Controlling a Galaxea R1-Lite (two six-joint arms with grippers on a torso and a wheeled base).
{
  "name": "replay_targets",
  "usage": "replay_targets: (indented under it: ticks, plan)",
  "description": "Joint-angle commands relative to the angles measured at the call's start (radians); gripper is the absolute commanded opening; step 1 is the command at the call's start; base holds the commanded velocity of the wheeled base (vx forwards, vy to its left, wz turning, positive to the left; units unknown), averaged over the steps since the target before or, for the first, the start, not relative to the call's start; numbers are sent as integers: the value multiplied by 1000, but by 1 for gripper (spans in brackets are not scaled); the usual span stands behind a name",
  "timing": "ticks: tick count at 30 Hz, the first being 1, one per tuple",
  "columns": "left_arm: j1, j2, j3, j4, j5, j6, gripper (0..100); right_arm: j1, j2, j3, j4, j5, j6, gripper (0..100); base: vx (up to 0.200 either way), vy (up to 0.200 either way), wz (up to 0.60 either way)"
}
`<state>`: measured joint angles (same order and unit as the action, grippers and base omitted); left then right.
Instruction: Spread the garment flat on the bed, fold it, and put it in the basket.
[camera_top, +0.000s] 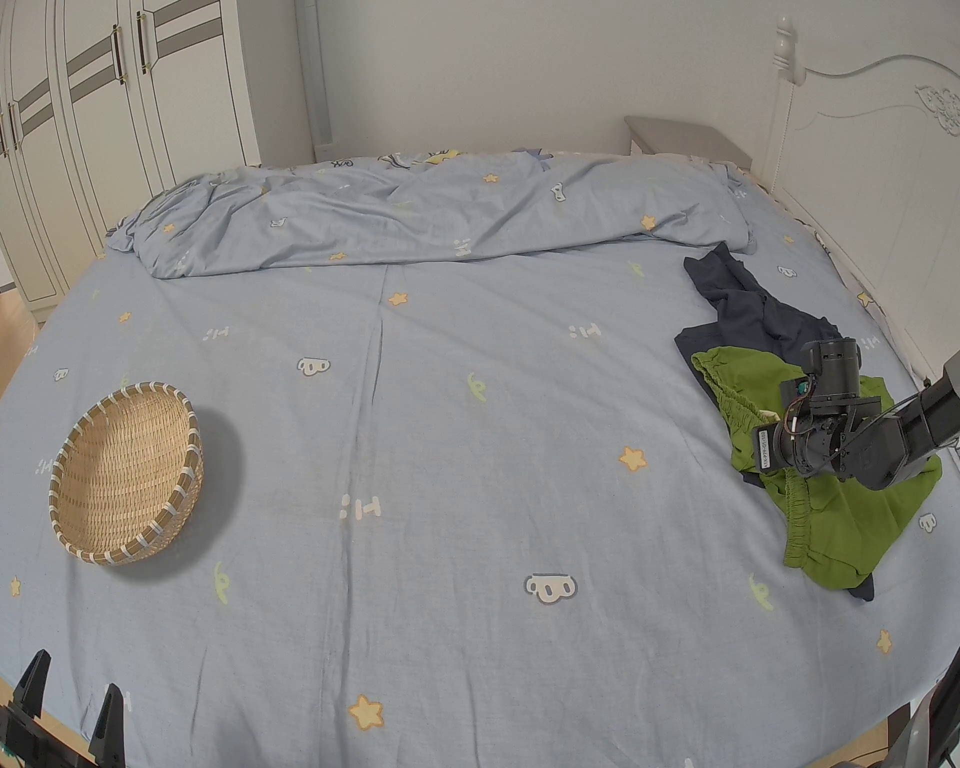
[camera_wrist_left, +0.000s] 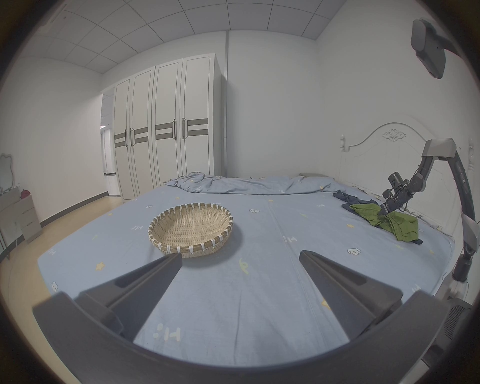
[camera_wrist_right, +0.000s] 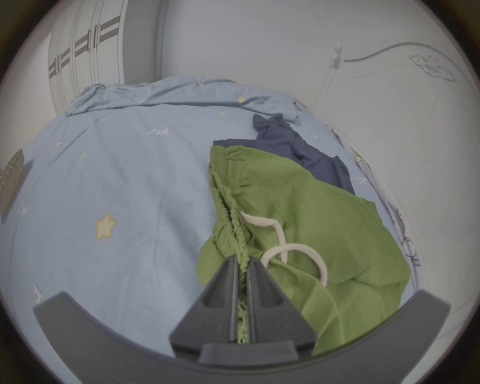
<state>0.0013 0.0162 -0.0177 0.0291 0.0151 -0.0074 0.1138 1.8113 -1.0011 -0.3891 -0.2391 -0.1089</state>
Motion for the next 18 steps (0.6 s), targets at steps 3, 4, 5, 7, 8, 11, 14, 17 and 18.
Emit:
replay_targets:
  ticks: [3, 4, 5, 7, 8, 11, 14, 17, 18]
  plan:
    - [0, -16, 5, -2, 0, 0, 100, 7, -6, -67, 39, -3, 8, 0, 0, 0, 0]
    - [0, -16, 5, 0, 0, 0, 100, 18, -13, -100, 75, -3, 12, 0, 0, 0, 0]
    - [0, -16, 5, 0, 0, 0, 100, 18, -13, -100, 75, -3, 12, 0, 0, 0, 0]
    - [0, -16, 5, 0, 0, 0, 100, 44, -67, -249, 300, -3, 52, 0, 0, 0, 0]
    - [0, -16, 5, 0, 0, 0, 100, 56, -87, -295, 394, -2, 78, 0, 0, 0, 0]
    - [0, -16, 5, 0, 0, 0, 100, 125, -147, -459, 662, 15, 199, 0, 0, 0, 0]
    - [0, -16, 5, 0, 0, 0, 100, 164, -168, -544, 773, 83, 287, 0, 0, 0, 0]
    - [0, -16, 5, 0, 0, 0, 100, 185, -175, -548, 776, 96, 304, 0, 0, 0, 0]
    - [0, -16, 5, 0, 0, 0, 100, 233, -178, -544, 776, 101, 310, 0, 0, 0, 0]
